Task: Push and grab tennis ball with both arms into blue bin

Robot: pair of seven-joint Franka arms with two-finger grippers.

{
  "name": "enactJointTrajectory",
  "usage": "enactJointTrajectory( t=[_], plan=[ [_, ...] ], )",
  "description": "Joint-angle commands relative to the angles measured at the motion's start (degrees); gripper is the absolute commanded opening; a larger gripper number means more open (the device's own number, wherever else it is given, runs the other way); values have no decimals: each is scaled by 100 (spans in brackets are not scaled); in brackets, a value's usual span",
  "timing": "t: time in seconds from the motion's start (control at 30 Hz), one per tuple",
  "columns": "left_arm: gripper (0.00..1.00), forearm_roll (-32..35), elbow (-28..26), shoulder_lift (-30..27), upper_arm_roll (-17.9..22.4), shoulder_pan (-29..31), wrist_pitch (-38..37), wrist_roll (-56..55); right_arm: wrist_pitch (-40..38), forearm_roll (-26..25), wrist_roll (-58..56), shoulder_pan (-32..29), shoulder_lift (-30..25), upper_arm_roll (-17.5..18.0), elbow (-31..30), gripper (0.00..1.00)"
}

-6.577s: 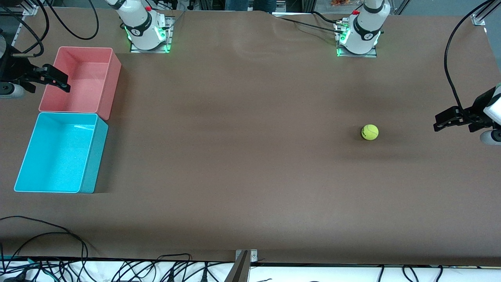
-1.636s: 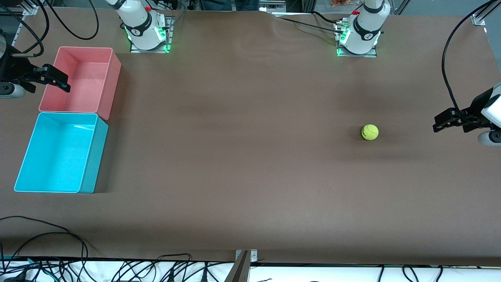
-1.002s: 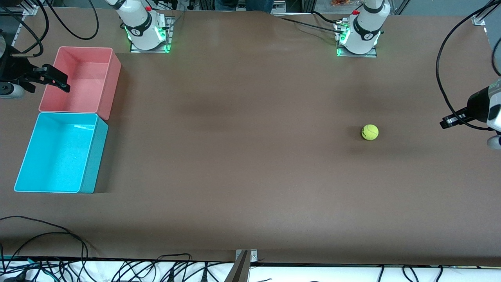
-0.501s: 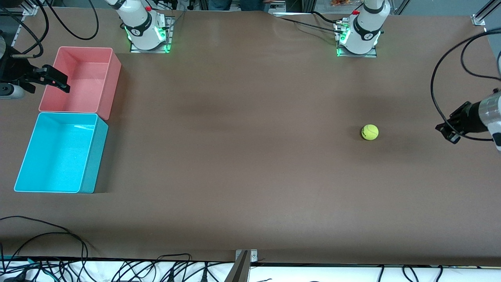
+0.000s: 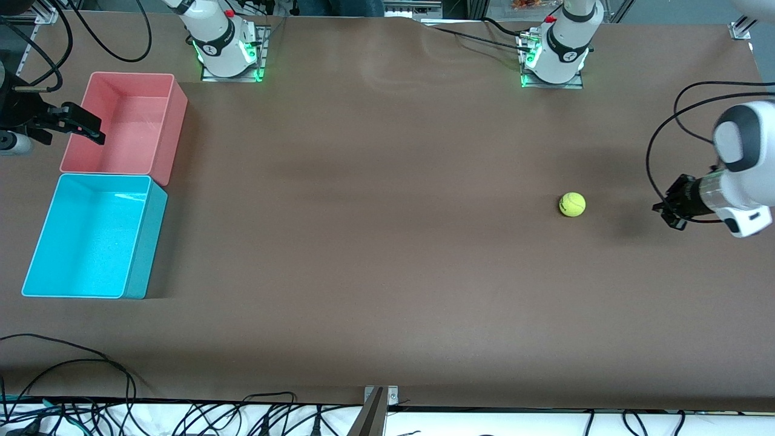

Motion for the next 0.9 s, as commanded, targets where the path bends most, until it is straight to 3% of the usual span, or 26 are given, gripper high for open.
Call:
enactJointTrajectory(
  t=[0.0, 0.13, 0.3, 0.73, 0.87],
  plan=[
    [0, -42, -935, -47, -61, 22, 1093, -703, -11, -32, -44, -29, -2, 35, 72, 100],
    [0, -42, -1365, 15, -79, 5, 1700, -932, -28, -32, -53, -29, -2, 35, 72, 100],
    [0, -42, -1533, 208, -105, -57, 1982, -1064, -55, -32, -53, -20, -11, 52, 72, 100],
    [0, 72, -1665, 270, -228, 31, 2000, -1284, -63, -24, -53, -29, -2, 26, 54, 100],
    [0, 388, -1648, 279, -210, 206, 2000, -1214, -19, -24, -53, -29, 6, 26, 72, 100]
  ],
)
